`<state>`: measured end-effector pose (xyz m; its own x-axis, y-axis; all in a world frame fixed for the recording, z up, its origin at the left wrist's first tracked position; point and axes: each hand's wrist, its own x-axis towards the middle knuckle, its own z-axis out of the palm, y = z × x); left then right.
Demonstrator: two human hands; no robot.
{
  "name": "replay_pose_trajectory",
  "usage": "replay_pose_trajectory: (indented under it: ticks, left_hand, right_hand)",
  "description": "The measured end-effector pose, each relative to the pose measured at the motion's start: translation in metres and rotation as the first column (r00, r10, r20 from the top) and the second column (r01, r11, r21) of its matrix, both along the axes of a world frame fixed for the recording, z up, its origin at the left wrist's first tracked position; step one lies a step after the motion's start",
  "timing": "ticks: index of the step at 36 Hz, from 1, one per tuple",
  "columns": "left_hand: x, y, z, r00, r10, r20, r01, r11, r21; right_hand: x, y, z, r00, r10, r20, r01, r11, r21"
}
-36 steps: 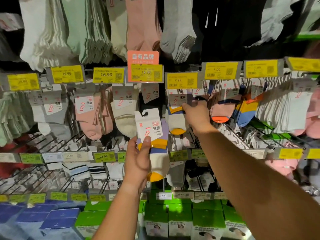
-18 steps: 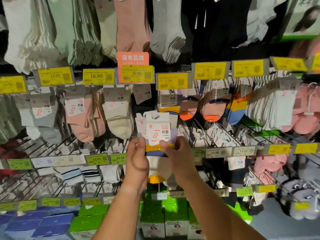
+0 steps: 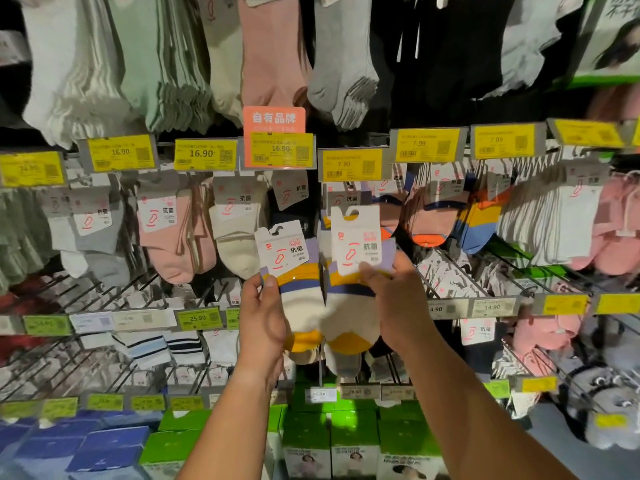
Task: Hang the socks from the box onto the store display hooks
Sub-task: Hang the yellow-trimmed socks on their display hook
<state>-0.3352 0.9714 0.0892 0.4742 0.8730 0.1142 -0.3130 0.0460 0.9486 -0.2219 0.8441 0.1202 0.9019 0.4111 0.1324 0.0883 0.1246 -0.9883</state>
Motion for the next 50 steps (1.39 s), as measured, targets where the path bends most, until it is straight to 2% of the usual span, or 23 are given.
replay_pose_trajectory:
  ticks: [8,18,27,30,37,39,41,43,44,45,47,48,50]
  left_hand:
    - [-0.001,0.000,0.001,1.000,-0.003,-0.010,0.003,1.000,-0.014]
    - [-0.010,-0.002,-0.001,1.000,-0.008,-0.006,0.008,0.996,0.088]
    - [-0.014,-0.005,-0.001,1.000,-0.010,0.003,0.009,0.997,0.076]
    - [-0.015,-0.004,-0.001,1.000,-0.006,0.015,0.005,0.999,0.048]
    - [-0.018,-0.005,0.003,1.000,0.009,0.014,-0.010,0.999,0.031]
    - [-0.017,-0.006,0.004,1.000,-0.006,0.016,0.006,0.999,0.035]
    - [-0.016,-0.006,0.004,1.000,-0.022,0.004,0.022,0.999,0.039]
    - [-0.014,-0.005,0.004,0.999,-0.046,0.023,0.045,0.999,0.006]
    - [-0.013,-0.005,0.003,0.998,-0.054,0.025,0.054,0.999,-0.008]
    - [-0.011,-0.005,0.003,0.998,-0.054,0.028,0.054,0.998,-0.019]
    - [-0.008,-0.006,0.002,0.998,-0.062,0.026,0.063,0.997,-0.034]
    - [-0.006,-0.007,0.001,0.997,-0.075,0.026,0.076,0.996,-0.036]
    - [-0.004,-0.011,0.000,0.994,-0.103,0.037,0.104,0.994,-0.032]
  right_hand:
    - [0.017,0.015,0.028,0.998,0.065,-0.001,-0.064,0.988,0.137]
    - [0.056,0.045,0.037,1.000,0.000,-0.018,0.000,1.000,-0.027]
    - [0.112,0.094,0.034,0.975,-0.068,-0.213,0.033,0.986,-0.161]
    - [0.129,0.103,0.020,0.969,-0.033,-0.245,-0.001,0.990,-0.138]
    - [0.125,0.100,0.017,0.982,-0.046,-0.184,0.020,0.990,-0.138]
    - [0.110,0.091,0.027,0.990,-0.120,-0.072,0.105,0.977,-0.188]
    - [0.085,0.077,0.034,0.969,-0.225,0.105,0.244,0.944,-0.224]
    - [0.055,0.062,0.028,0.945,-0.240,0.220,0.280,0.945,-0.171]
    - [0.036,0.056,0.021,0.932,-0.259,0.254,0.290,0.953,-0.091]
    - [0.017,0.050,0.016,0.929,-0.255,0.269,0.264,0.965,0.004]
    - [-0.006,0.039,-0.006,0.959,-0.016,0.282,0.029,0.999,-0.043]
    - [-0.014,0.037,-0.014,0.984,0.085,0.157,-0.085,0.996,-0.004]
    - [-0.031,0.035,-0.033,0.992,0.037,0.124,-0.029,0.997,-0.068]
